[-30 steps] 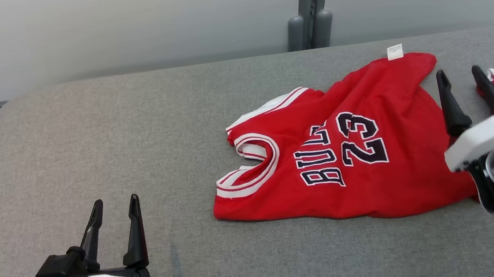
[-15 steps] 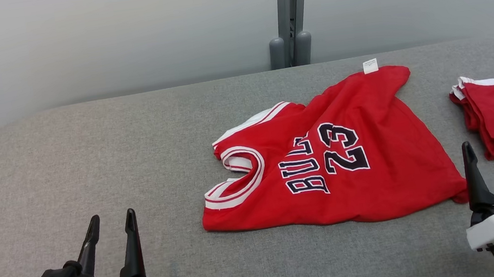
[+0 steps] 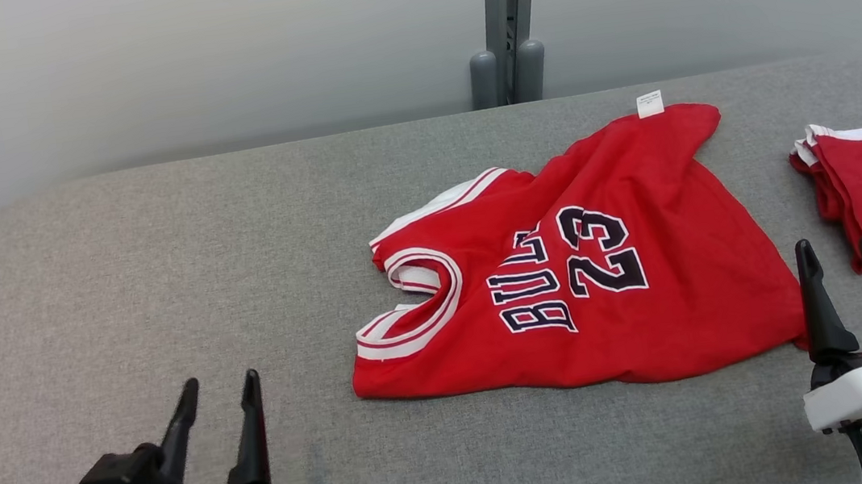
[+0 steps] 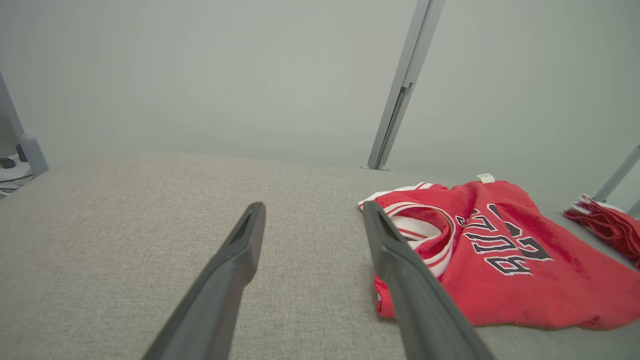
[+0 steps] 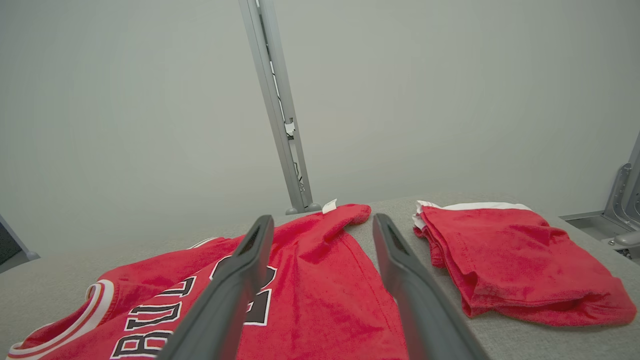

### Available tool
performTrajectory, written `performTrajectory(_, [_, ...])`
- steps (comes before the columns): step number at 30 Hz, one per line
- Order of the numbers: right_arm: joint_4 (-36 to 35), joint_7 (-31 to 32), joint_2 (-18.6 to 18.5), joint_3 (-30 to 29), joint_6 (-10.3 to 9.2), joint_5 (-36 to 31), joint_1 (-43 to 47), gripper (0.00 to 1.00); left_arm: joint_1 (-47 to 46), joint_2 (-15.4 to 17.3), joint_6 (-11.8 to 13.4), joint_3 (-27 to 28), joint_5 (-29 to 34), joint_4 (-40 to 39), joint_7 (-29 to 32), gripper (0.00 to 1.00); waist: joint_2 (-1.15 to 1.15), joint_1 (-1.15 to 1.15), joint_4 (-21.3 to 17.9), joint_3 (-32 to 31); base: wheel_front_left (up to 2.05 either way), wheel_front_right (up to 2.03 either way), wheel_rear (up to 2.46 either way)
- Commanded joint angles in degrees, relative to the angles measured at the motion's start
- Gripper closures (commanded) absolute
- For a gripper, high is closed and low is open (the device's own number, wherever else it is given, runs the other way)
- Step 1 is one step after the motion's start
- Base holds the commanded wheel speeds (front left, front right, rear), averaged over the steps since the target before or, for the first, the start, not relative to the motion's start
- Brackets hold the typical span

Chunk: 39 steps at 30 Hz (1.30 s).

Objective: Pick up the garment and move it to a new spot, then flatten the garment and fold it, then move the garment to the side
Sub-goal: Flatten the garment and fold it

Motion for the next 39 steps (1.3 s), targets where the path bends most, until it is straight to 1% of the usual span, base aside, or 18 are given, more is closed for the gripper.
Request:
performTrajectory(1, [-0.4, 0.2, -0.1, -0.1, 0.01, -0.1, 0.2, 0.0, -0.7, 0.3, -0.5, -0.5, -0.4, 0.4, 1.5, 0.0, 0.0, 0.0, 0.0, 0.1, 0.0, 0.0, 0.0])
performTrajectory(4, [-0.6, 0.4, -0.2, -0.2, 0.01, -0.3, -0.2, 0.0, -2.3, 1.8, -1.7, -1.9, -0.8, 1.4, 7.0, 0.0, 0.0, 0.0, -0.2, 0.6, 0.0, 0.0, 0.0])
performTrajectory(7, [-0.5, 0.3, -0.2, 0.0, 0.01, -0.5, -0.9, 0.0, -3.7, 2.6, -3.7, -4.5, -2.7, 3.2, 14.5, 0.0, 0.0, 0.0, -0.8, 1.0, 0.0, 0.0, 0.0])
performTrajectory(10, [-0.1, 0.4, 0.1, 0.0, 0.01, -0.6, -1.2, 0.0, -5.9, 3.9, -5.0, -6.7, -4.8, 5.0, 20.8, 0.0, 0.0, 0.0, -2.0, 1.5, 0.0, 0.0, 0.0])
performTrajectory(13, [0.1, 0.2, 0.3, 0.3, 0.01, -0.7, -1.8, 0.0, -8.2, 4.7, -5.7, -8.7, -7.0, 6.8, 25.0, 0.0, 0.0, 0.0, -3.4, 2.3, 0.0, 0.0, 0.0])
performTrajectory(16, [0.2, 0.1, 0.3, 0.3, 0.01, -0.8, -2.5, 0.0, -10.4, 5.2, -6.1, -10.3, -9.6, 8.4, 27.1, 0.0, 0.0, 0.0, -4.8, 3.4, 0.0, 0.0, 0.0])
performTrajectory(17, [0.3, 0.0, 0.4, 0.4, 0.01, -0.8, -2.7, 0.0, -11.8, 5.8, -6.1, -11.4, -11.2, 9.9, 28.8, 0.0, 0.0, 0.0, -5.7, 4.2, 0.0, 0.0, 0.0])
performTrajectory(19, [0.4, -0.1, 0.4, 0.5, 0.01, -0.7, -3.1, 0.0, -13.3, 7.3, -6.2, -12.9, -11.4, 11.7, 30.1, 0.0, 0.0, 0.0, -6.5, 4.8, 0.0, 0.0, 0.0])
performTrajectory(23, [0.6, -0.2, 0.5, 0.6, 0.01, -0.6, -3.6, 0.0, -15.0, 8.7, -6.2, -15.9, -14.0, 13.1, 30.1, 0.0, 0.0, 0.0, -8.0, 5.9, 0.0, 0.0, 0.0])
performTrajectory(26, [1.0, -0.5, 0.5, 0.6, 0.01, -0.5, -3.7, 0.0, -15.6, 10.4, -6.1, -18.1, -16.3, 12.8, 30.4, 0.0, 0.0, 0.0, -8.6, 6.2, 0.0, 0.0, 0.0])
performTrajectory(30, [1.3, -0.8, 0.6, 0.5, 0.01, -0.4, -3.9, 0.0, -16.1, 11.8, -6.2, -20.1, -17.9, 12.1, 29.5, 0.0, 0.0, 0.0, -9.0, 6.2, 0.0, 0.0, 0.0])
performTrajectory(31, [1.4, -0.7, 0.6, 0.5, 0.01, -0.4, -4.0, 0.0, -16.2, 12.1, -6.2, -20.3, -18.1, 12.0, 28.9, 0.22, 0.0, 0.0, -9.0, 6.1, 0.0, 0.0, 0.0])
performTrajectory(32, [1.4, -0.7, 0.6, 0.5, 0.01, -0.4, -4.0, 0.0, -16.2, 12.1, -6.2, -20.3, -18.1, 12.0, 28.9, 0.22, 0.0, 0.0, -9.0, 6.1, 0.0, 0.0, 0.0])
performTrajectory(33, [1.5, -0.7, 0.6, 0.5, 0.01, -0.4, -4.0, 0.0, -16.3, 12.3, -6.2, -20.5, -18.3, 12.0, 28.5, 0.55, 0.0, 0.0, -9.1, 6.1, 0.0, 0.0, 0.0])
performTrajectory(34, [1.5, -0.8, 0.7, 0.5, 0.01, -0.4, -4.0, 0.0, -16.4, 12.4, -6.2, -20.9, -18.5, 11.8, 28.2, 0.69, 0.0, 0.0, -9.0, 6.1, 0.0, 0.0, 0.0])
performTrajectory(35, [1.5, -0.9, 0.7, 0.5, 0.01, -0.5, -4.0, 0.0, -16.7, 12.3, -6.2, -21.2, -18.8, 11.5, 27.7, 0.95, 0.0, 0.0, -9.0, 6.1, 0.0, 0.0, 0.0])
performTrajectory(36, [1.6, -0.9, 0.8, 0.5, 0.01, -0.5, -4.0, 0.0, -17.0, 12.3, -6.2, -21.4, -19.1, 11.2, 27.3, 1.0, 0.0, 0.0, -8.9, 6.1, 0.0, 0.0, 0.0])
performTrajectory(39, [1.7, -1.1, 0.9, 0.7, 0.01, -0.6, -4.1, 0.0, -17.1, 12.9, -6.2, -22.5, -19.9, 10.9, 26.8, 1.0, 0.0, 0.0, -8.7, 6.2, 0.0, 0.0, 0.0])
